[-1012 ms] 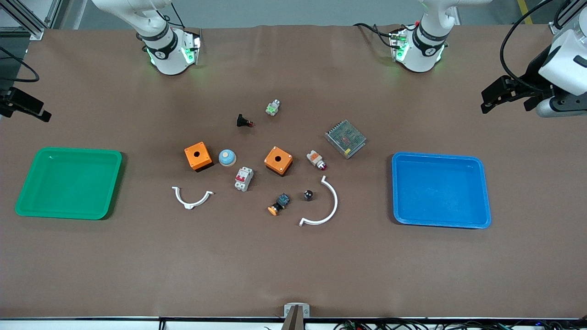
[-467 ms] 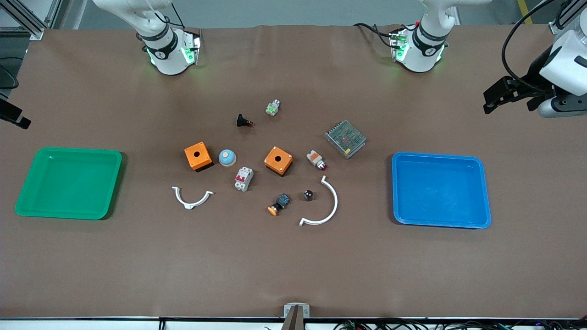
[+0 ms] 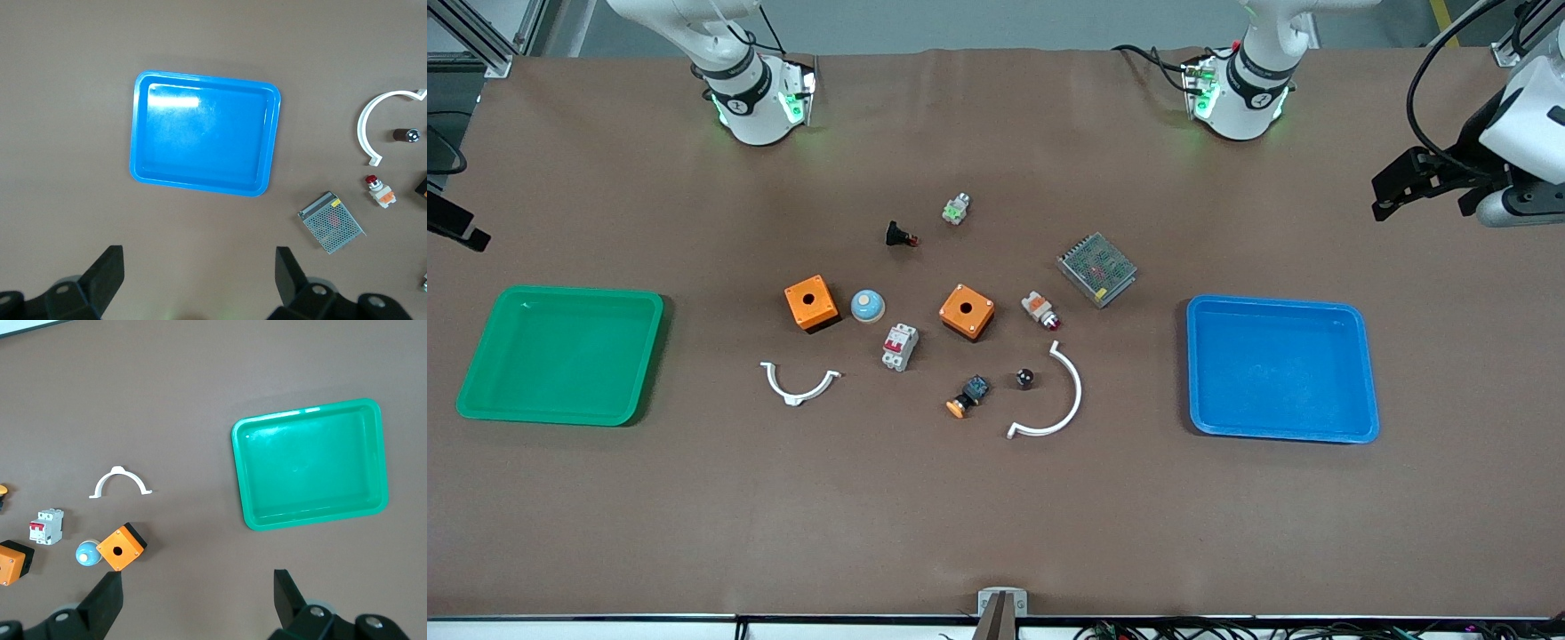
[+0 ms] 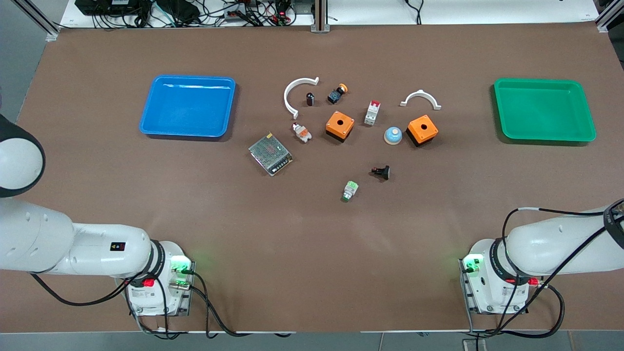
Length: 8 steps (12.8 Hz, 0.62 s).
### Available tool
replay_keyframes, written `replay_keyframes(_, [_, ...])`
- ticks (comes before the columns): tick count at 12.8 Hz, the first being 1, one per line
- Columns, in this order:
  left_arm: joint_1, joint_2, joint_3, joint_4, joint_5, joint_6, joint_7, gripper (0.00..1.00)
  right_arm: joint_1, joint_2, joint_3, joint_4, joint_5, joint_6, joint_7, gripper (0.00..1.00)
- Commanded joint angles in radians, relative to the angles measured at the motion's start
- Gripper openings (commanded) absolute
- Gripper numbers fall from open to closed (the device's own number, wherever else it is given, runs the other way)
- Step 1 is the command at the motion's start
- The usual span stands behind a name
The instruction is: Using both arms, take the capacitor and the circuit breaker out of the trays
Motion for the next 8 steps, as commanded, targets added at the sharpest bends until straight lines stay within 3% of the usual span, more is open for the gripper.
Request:
replay_keyframes(1, [0.006,-0.006,0.002,0.016,-0.014,-0.008,0.018,1.00,-0.014,0.017,0.011,0.030,-0.016,-0.008,-0.007,1.00])
replay_keyframes(8, [0.004,-0.006,0.004,0.014,-0.015,-0.011,0.004,1.00,-0.012,0.018,0.013,0.030,-0.017,-0.008,-0.005,1.00])
